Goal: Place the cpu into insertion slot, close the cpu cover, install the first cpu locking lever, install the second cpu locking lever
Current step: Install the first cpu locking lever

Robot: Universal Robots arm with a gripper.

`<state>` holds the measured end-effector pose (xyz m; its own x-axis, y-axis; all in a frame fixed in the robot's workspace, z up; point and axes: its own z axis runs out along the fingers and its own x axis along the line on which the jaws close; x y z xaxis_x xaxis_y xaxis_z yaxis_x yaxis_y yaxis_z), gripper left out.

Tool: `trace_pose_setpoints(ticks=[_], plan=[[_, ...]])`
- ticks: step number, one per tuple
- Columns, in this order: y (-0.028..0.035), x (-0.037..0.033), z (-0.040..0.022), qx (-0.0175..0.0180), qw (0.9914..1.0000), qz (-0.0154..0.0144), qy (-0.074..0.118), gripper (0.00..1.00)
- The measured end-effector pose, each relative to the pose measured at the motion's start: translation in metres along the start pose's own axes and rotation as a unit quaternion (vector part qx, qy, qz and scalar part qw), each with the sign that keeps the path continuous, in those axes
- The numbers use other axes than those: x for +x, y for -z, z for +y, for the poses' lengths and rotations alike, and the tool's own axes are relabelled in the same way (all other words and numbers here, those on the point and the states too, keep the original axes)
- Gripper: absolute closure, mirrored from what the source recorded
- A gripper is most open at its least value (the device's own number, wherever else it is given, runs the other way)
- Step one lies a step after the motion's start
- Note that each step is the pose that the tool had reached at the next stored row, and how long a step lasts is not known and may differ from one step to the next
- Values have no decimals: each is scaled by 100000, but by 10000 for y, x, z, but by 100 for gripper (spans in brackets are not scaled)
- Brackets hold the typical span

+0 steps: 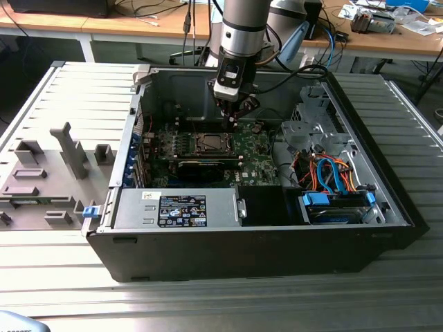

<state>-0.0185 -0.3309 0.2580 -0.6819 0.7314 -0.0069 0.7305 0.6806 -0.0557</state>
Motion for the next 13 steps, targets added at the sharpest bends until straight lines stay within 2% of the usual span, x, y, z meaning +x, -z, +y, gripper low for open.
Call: trace_pose_setpoints(ticks=[13], plan=[[0,0,0,-5,99998,-37,632,89]])
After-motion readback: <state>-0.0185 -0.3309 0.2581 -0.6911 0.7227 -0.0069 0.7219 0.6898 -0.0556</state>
